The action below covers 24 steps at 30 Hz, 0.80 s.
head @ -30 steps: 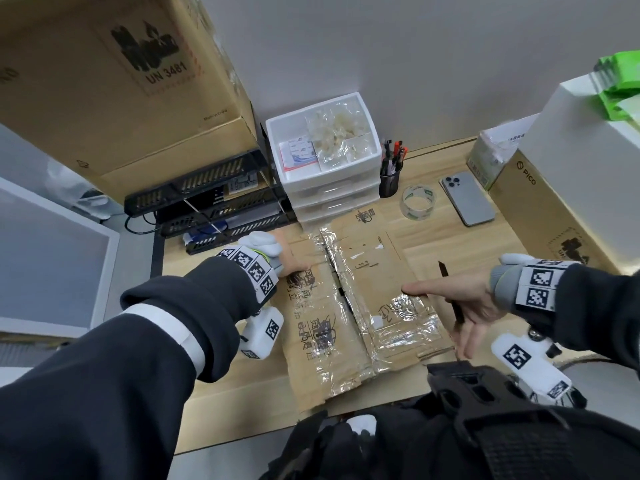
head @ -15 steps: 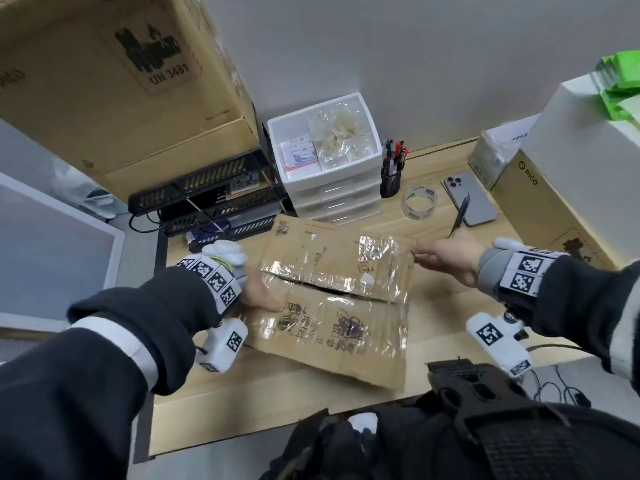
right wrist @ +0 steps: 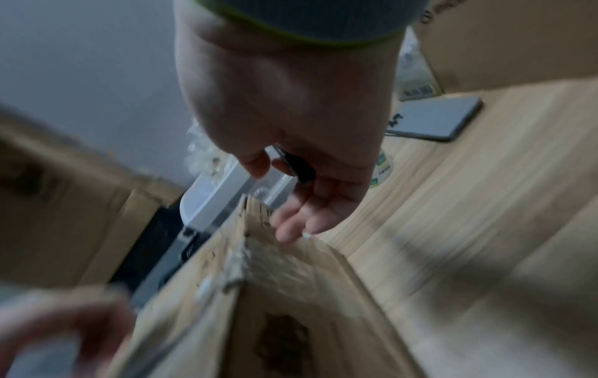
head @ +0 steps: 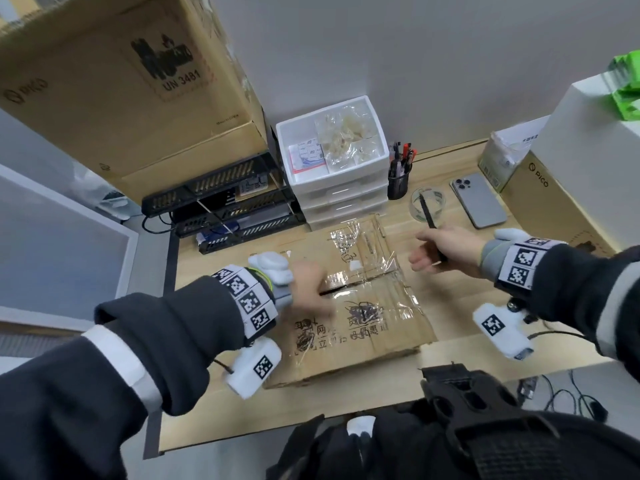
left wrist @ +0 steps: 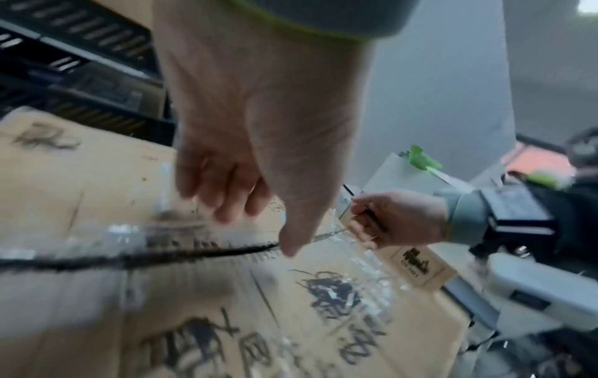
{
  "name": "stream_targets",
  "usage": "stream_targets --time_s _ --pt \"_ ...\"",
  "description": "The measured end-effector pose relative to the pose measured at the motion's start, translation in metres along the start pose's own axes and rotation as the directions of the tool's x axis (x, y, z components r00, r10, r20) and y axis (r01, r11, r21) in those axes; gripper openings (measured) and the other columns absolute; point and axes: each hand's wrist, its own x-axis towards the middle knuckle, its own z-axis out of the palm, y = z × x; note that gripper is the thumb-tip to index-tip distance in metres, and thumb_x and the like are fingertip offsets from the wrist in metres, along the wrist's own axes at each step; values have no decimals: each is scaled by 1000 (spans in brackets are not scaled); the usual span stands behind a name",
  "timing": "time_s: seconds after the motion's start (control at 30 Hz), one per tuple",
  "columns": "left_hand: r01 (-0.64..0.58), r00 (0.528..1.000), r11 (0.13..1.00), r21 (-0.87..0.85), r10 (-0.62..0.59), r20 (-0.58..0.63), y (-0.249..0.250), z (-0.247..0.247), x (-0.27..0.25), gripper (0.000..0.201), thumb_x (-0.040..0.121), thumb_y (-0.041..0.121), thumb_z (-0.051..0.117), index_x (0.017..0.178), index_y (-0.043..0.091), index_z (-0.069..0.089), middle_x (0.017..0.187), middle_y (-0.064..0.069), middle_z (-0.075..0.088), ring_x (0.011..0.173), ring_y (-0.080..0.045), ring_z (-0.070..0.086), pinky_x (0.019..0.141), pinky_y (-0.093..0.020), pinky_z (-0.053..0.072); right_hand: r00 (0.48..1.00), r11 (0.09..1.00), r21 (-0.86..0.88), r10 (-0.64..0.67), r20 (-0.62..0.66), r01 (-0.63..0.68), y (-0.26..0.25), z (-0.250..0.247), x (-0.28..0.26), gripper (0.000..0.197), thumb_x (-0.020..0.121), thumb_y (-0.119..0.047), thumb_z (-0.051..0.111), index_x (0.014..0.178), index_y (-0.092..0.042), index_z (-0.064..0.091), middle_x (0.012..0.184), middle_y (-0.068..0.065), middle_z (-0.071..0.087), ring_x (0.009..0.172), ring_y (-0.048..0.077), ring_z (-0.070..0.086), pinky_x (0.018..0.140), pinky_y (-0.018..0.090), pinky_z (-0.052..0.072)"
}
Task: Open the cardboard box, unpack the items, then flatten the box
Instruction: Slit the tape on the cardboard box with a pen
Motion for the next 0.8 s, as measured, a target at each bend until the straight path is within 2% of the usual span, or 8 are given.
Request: stream_targets --time_s 0.03,0.1,0.2,0.3,0.4,0.57,0.67,0.8 --pt "-31 989 998 51 38 -146 2 -7 6 42 80 54 70 93 16 58 85 1 57 79 -19 58 70 -33 55 999 997 -82 0 -36 -3 5 -1 0 34 102 -33 43 90 -5 57 68 12 66 52 22 60 54 29 49" --pt "-49 951 980 194 105 -289 2 -16 20 63 70 57 73 113 16 50 110 -3 48 101 -22 48 82 -36 50 999 975 -222 0 -45 -10 15 -4 -4 33 102 -37 37 81 -12 45 63 9 52 44 20 42 46 25 35" --pt "6 955 976 220 59 -291 1 -14 36 100 54 61 79 135 16 39 127 -6 40 114 -24 42 90 -39 47 1000 936 -351 -1 -20 -6 34 -10 -11 30 101 -33 37 78 -14 44 65 6 46 50 18 35 45 25 29" --pt "36 969 986 161 5 -249 1 -9 48 112 47 62 79 139 18 34 125 -7 41 111 -24 45 87 -43 52 998 886 -462 -50 -32 30 45 -15 -19 30 99 -33 44 74 -17 50 64 3 51 54 19 42 50 25 34" --pt "50 979 987 150 -20 -201 0 -17 51 110 47 58 80 138 20 32 122 -9 46 102 -26 53 80 -43 57 996 842 -535 -92 -17 68 46 -13 -29 32 97 -34 46 69 -19 50 65 1 53 60 19 46 60 30 37" --pt "59 988 978 198 -28 -154 5 -23 50 115 45 65 81 137 22 28 120 -13 49 93 -28 60 75 -43 59 988 845 -522 -150 -24 116 46 -5 -33 33 99 -31 46 69 -16 46 61 -2 48 56 16 42 55 29 34" --pt "76 988 967 242 -41 -147 5 -25 49 109 49 69 78 132 18 30 117 -15 50 90 -28 59 73 -41 58 983 826 -546 -183 -27 139 45 -2 -33 36 100 -30 45 67 -16 42 61 -1 45 55 15 41 54 30 33" --pt "88 984 971 224 -50 -169 1 -23 50 115 50 71 79 138 18 27 115 -16 51 88 -28 60 73 -42 59 979 782 -604 -205 -14 155 42 4 -33 41 101 -28 44 63 -17 36 59 -2 41 55 16 38 53 30 29"
